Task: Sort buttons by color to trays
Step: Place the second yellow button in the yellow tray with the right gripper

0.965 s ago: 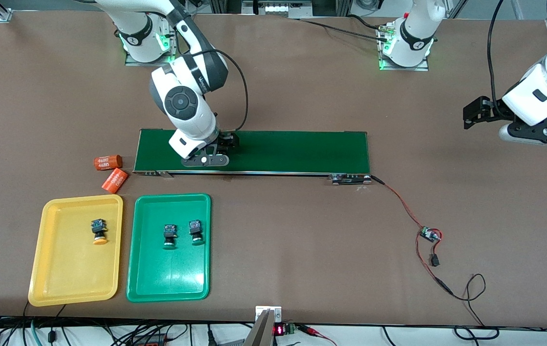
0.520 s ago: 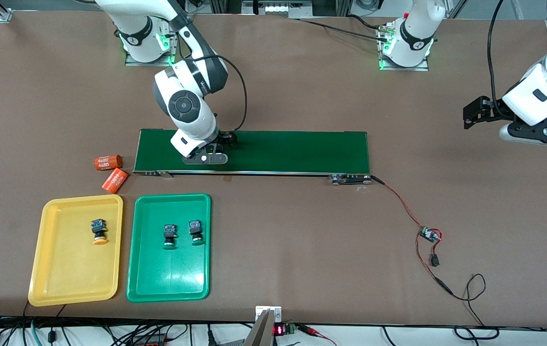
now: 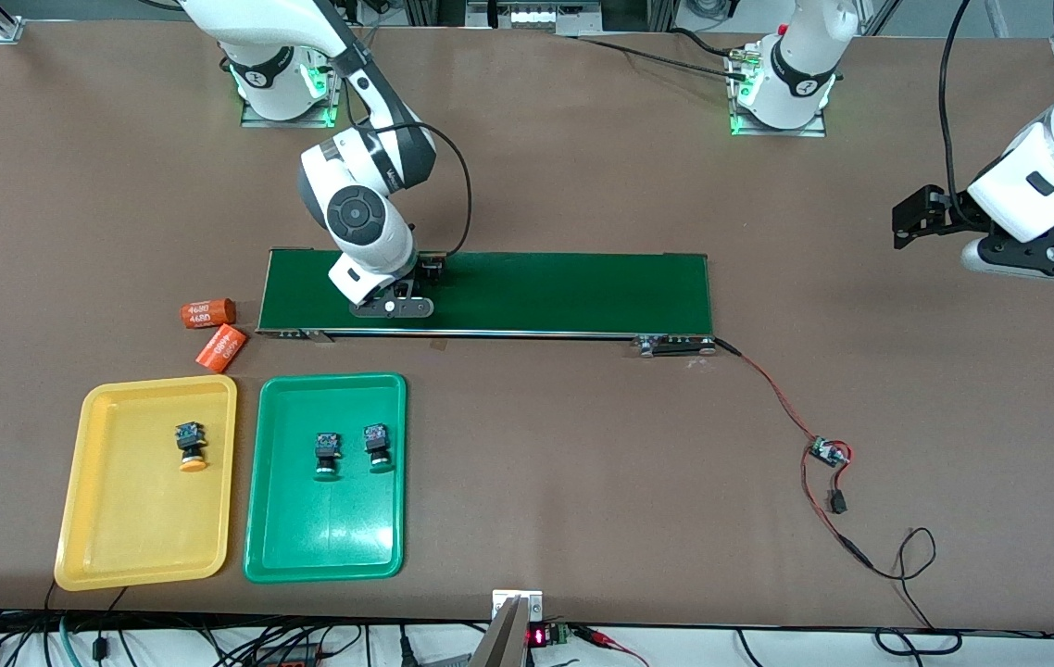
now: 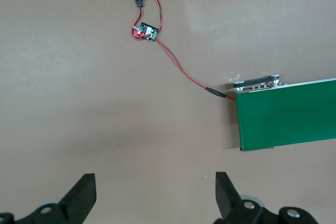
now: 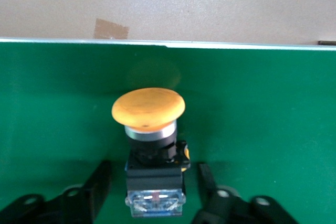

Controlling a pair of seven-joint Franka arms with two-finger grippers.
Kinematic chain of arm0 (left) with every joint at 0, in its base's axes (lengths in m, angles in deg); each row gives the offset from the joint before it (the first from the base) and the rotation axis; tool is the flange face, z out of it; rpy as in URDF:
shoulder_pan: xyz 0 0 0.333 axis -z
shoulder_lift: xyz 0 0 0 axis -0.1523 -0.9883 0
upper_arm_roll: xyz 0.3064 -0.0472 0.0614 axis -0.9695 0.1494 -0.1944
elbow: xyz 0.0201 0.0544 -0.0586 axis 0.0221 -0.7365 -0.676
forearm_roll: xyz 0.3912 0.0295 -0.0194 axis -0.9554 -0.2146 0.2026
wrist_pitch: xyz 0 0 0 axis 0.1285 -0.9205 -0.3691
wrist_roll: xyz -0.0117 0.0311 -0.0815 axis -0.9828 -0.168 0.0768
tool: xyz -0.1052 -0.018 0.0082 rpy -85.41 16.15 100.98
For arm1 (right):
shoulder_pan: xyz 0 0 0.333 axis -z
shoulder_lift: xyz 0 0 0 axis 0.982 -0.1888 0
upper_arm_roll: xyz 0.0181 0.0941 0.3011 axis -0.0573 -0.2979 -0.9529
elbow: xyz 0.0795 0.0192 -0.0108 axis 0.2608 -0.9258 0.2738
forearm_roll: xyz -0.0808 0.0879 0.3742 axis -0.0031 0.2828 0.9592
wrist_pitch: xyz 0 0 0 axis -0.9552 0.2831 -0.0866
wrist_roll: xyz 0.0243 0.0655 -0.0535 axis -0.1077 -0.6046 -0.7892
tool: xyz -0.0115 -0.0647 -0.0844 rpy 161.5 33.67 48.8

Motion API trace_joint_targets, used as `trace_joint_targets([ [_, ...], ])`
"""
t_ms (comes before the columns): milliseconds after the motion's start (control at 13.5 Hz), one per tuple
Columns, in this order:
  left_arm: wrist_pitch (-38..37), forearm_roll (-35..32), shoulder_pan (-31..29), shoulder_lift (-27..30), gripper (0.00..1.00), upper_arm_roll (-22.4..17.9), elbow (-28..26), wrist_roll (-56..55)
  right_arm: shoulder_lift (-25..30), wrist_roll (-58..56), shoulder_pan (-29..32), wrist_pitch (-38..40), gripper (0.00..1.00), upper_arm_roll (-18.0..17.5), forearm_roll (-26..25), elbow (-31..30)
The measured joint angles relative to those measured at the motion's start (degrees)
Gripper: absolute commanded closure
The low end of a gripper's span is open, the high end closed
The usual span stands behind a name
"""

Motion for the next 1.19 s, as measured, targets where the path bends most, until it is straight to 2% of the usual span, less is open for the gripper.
trace_joint_targets([
  [223,-0.07,0.00,0.00,0.00,0.00,0.00,0.00,0.00,0.48,0.03,0.31,-0.15,0.81,0.22,0.00,0.19],
  [520,-0.14,0.00,0.00,0.00,0.00,0.01,0.01,0.00,0.81,-0.04,2.59,-0.56,0.82,1.78,-0.04,4.36],
  [891,-0.15,0.00,0.00,0.00,0.00,0.03,0.04,0.00,0.46,-6.84,10.74,0.97,0.82,7.70,-4.44,10.39],
  [1188,-0.15,0.00,0.00,0.00,0.00,0.03,0.06,0.00,-3.07,-20.10,18.79,0.95,0.82,8.51,-5.29,13.83],
])
